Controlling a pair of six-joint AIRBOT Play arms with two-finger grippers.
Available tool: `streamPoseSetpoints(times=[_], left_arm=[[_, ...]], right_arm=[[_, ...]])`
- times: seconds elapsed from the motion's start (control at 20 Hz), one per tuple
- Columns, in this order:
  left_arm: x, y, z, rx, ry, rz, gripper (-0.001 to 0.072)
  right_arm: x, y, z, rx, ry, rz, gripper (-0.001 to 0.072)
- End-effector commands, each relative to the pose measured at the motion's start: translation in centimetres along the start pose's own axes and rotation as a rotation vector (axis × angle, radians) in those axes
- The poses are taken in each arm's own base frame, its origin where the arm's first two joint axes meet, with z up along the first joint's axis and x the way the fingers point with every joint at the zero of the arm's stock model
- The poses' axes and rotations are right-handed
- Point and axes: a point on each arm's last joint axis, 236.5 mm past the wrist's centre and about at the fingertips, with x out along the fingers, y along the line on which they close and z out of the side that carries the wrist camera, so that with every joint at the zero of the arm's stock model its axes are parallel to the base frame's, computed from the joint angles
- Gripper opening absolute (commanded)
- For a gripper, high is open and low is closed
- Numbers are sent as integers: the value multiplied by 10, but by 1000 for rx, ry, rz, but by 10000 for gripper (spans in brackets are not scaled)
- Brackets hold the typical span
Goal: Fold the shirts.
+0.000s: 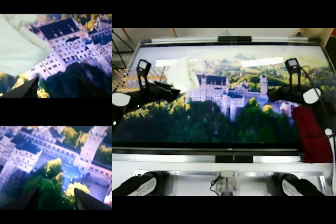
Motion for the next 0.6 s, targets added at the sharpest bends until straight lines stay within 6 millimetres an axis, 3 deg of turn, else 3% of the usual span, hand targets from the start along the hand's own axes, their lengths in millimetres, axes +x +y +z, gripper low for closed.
streamPoseSetpoints(times=[0.0, 0.15, 0.25, 0.55], left_arm=[[17, 26, -41, -282, 237, 55, 582], [25, 38, -29, -390, 231, 67, 582], [29, 33, -16, -445, 183, 34, 582], [35, 24, 2, -547, 112, -16, 581]], right_arm=[[3, -27, -41, 188, 184, -106, 548], [1, -16, -27, 227, 150, -60, 548], [1, -11, -17, 257, 114, -34, 548], [0, 9, -24, 311, 155, 42, 548]])
